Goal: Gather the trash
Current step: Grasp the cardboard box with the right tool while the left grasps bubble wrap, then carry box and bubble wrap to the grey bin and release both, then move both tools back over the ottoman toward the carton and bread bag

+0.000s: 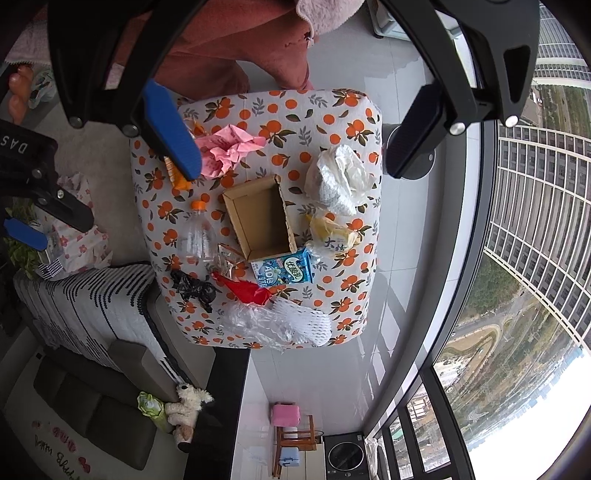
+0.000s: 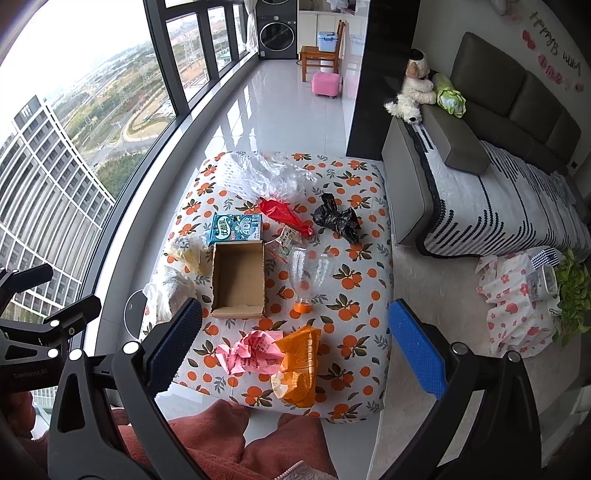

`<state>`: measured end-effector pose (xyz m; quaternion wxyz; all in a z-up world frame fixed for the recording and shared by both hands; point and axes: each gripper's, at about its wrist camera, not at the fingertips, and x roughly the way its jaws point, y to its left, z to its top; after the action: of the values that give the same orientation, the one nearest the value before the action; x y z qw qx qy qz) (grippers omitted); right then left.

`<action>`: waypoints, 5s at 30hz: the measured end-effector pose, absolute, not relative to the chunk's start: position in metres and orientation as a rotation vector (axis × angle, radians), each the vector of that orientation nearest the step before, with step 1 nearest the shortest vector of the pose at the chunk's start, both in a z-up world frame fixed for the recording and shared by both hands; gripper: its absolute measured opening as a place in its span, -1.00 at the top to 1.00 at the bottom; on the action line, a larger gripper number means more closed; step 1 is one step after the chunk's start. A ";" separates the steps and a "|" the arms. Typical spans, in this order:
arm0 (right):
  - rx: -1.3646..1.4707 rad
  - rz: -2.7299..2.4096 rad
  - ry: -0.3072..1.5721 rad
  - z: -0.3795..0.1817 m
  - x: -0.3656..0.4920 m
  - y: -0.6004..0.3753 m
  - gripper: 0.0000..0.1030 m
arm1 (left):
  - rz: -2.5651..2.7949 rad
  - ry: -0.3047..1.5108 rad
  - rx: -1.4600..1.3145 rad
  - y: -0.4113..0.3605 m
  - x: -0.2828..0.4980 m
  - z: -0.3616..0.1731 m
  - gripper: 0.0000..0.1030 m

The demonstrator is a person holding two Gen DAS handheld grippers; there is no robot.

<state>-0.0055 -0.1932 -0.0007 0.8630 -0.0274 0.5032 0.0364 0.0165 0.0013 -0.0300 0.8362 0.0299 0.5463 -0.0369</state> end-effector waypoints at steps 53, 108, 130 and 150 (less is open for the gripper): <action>-0.299 0.556 1.275 -0.194 0.084 -0.022 0.99 | 0.404 1.180 -0.274 0.164 -0.015 -0.233 0.31; -0.207 0.468 1.262 -0.262 0.105 0.168 -0.43 | 0.132 1.273 -0.100 0.332 0.039 -0.325 -0.56; -0.319 0.482 1.047 -0.082 0.073 -0.135 -0.54 | 0.125 1.189 -0.250 0.038 0.029 -0.114 -0.58; -0.417 0.551 1.104 -0.112 0.128 -0.111 -0.54 | 0.127 1.248 -0.327 0.047 0.091 -0.153 -0.58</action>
<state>0.1277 -0.1115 -0.1116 0.7953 -0.1939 0.5139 0.2566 0.0910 0.0474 -0.1532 0.7973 -0.1525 0.5810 0.0589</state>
